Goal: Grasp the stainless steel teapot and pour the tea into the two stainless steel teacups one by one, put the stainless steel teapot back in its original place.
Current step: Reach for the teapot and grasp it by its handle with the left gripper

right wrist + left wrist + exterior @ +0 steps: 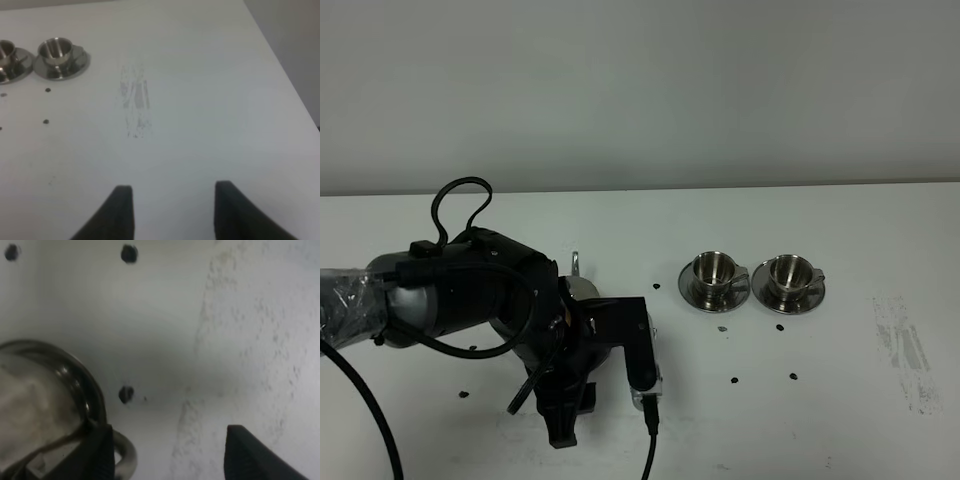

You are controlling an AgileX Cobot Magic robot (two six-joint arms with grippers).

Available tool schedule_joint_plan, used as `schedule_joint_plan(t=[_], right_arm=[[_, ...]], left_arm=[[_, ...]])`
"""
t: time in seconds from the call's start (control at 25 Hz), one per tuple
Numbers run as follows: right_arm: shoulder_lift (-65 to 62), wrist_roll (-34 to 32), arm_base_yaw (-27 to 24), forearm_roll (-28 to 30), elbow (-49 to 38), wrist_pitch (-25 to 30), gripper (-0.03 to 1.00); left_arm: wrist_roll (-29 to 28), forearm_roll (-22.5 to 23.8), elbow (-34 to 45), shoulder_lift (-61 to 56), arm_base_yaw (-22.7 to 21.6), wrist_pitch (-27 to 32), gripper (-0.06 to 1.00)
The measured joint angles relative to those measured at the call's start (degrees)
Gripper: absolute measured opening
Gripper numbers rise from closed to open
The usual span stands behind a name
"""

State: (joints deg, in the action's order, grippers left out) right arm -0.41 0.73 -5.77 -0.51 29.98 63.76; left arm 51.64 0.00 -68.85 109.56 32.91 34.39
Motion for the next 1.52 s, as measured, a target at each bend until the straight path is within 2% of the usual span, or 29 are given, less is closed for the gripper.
schedule_joint_plan(t=[0.32,0.64,0.76,1.12,1.28,1.4,1.52], right_arm=[[0.0,0.0,0.0,0.0,0.0,0.0,0.37],[0.0,0.0,0.0,0.0,0.0,0.0,0.37],[0.0,0.0,0.0,0.0,0.0,0.0,0.37],[0.0,0.0,0.0,0.0,0.0,0.0,0.37],[0.0,0.0,0.0,0.0,0.0,0.0,0.37],[0.0,0.0,0.0,0.0,0.0,0.0,0.37],[0.0,0.0,0.0,0.0,0.0,0.0,0.37]], left_arm=[[-1.1,0.3,0.0,0.0,0.0,3.5,0.51],[-9.5,5.5,0.0,0.0,-0.9,3.7,0.51],[-10.7,6.0,0.0,0.0,-1.3,3.7,0.51],[-11.1,5.5,0.0,-1.6,-1.1,7.7,0.51],[-11.6,2.6,0.0,-6.9,0.1,10.9,0.51],[-18.1,1.1,0.0,-10.9,0.3,13.2,0.51],[-30.2,2.2,0.0,-13.0,-0.7,15.4,0.51]])
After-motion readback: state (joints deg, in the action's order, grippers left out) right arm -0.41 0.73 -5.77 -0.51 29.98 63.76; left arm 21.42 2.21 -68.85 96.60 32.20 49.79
